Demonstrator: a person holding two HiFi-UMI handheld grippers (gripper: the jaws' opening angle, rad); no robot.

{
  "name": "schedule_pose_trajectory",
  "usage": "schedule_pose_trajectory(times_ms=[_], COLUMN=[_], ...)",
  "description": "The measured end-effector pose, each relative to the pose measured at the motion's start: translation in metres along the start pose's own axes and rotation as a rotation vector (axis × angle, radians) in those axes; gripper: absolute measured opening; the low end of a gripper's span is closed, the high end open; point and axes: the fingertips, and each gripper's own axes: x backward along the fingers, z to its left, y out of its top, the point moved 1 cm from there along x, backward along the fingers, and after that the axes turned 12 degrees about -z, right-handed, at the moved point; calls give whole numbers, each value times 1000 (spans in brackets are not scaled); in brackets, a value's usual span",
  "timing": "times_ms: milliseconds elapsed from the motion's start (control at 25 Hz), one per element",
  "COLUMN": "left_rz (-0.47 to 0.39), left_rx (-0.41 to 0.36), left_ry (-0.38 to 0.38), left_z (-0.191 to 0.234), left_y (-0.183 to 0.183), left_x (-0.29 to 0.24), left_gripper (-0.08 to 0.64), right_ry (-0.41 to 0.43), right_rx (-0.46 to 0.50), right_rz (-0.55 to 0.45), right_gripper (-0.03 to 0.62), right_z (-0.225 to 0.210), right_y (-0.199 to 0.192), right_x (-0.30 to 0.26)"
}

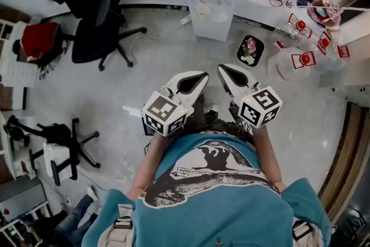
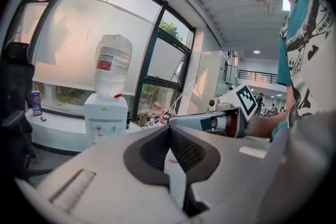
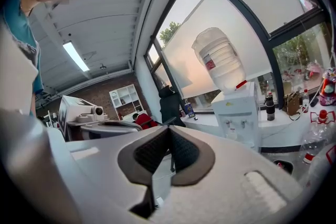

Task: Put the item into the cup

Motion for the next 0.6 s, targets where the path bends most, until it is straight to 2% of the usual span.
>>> schedule_pose_trajectory(times_ms=[600], left_rz=[12], left_rx=[8], left_ry=[-27], left_z=[-23], left_y=[-17], left_x=[11], left_gripper=[11], right_ry=[7], right_rx=[43], right_rz=[19], right_gripper=[0], right_z=[17], right_y=[-11], right_x=[20])
